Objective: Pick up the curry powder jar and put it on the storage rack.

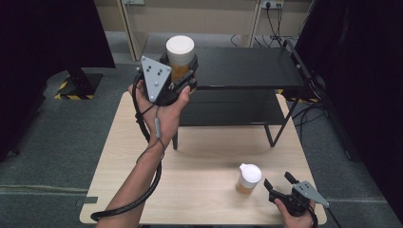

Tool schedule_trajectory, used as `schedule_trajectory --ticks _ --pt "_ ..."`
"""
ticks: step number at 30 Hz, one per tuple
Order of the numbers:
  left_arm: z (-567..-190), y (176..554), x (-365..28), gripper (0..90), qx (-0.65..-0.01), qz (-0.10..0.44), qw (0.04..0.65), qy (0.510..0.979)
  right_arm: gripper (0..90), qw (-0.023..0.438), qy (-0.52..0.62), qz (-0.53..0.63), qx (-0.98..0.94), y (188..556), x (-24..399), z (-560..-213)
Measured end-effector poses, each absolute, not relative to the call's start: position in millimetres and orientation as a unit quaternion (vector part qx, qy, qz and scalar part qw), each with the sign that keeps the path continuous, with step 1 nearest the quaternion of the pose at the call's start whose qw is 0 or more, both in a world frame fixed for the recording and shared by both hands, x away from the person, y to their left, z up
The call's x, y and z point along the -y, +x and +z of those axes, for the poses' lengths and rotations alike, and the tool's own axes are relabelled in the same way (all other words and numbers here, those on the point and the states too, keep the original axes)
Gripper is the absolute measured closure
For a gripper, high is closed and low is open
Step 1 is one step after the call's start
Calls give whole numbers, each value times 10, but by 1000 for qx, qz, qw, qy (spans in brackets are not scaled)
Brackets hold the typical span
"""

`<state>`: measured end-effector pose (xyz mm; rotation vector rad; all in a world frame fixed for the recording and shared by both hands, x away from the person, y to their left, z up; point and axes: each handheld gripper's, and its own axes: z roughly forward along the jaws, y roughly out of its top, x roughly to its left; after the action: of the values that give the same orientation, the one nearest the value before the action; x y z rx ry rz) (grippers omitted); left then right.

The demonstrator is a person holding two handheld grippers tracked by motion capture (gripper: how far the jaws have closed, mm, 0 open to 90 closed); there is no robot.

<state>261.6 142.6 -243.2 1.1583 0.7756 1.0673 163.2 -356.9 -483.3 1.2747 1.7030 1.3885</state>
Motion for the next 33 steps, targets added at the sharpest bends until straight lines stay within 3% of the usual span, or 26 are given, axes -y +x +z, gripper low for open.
schedule_trajectory --ticks 33 --pt "-2255 3042 -1315 347 -364 473 614 517 84 292 480 525 -640 1638 3586 -4835"
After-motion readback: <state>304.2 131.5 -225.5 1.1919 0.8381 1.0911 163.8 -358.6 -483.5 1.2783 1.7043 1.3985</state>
